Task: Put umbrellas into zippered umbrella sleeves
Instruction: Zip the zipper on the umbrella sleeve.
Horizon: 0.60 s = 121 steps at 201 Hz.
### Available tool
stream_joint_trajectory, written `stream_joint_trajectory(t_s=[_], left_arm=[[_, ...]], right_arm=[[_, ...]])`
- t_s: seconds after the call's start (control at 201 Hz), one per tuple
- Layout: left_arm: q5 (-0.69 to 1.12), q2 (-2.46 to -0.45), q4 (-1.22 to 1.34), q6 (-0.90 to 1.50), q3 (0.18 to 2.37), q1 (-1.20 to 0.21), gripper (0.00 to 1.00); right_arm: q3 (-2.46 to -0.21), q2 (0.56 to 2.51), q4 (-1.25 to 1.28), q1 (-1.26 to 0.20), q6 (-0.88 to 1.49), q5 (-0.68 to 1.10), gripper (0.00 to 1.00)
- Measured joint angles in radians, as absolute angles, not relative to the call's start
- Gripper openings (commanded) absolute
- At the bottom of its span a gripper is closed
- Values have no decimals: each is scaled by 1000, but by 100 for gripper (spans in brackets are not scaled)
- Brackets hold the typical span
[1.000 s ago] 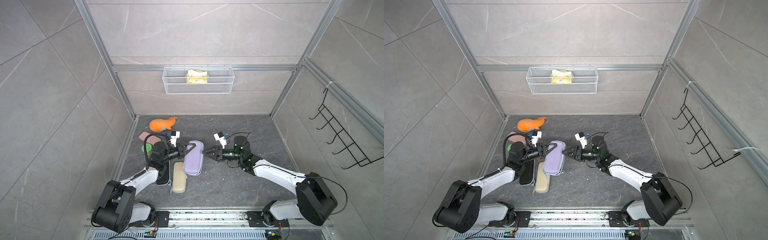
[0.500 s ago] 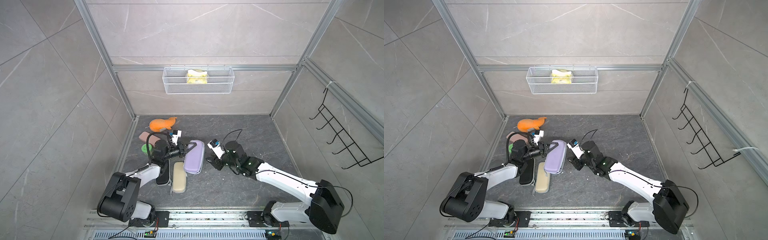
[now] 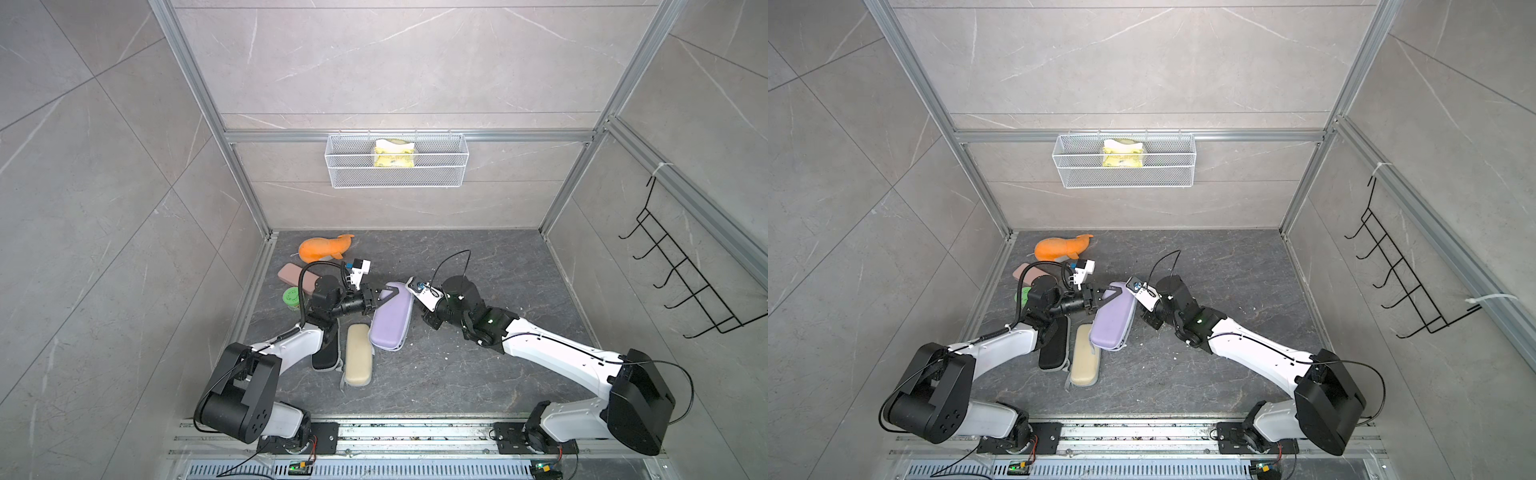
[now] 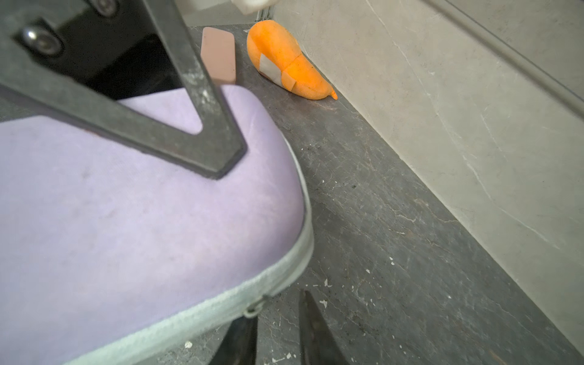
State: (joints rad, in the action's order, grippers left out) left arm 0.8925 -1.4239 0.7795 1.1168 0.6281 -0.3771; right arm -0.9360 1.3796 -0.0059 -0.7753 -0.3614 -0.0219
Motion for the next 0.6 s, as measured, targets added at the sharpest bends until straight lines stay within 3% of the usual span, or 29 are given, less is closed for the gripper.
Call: stream_joint_trajectory(t_s=[0.304,0.602], left_arm=[[896,-1424,728,1080,639,-377,0],[894,-1424,674,1039,656,-377,0]], right_arm=[[-966,1401,-49,-793,-440,-54,23],[-994,1437,-79,-799,-493,-58,9]])
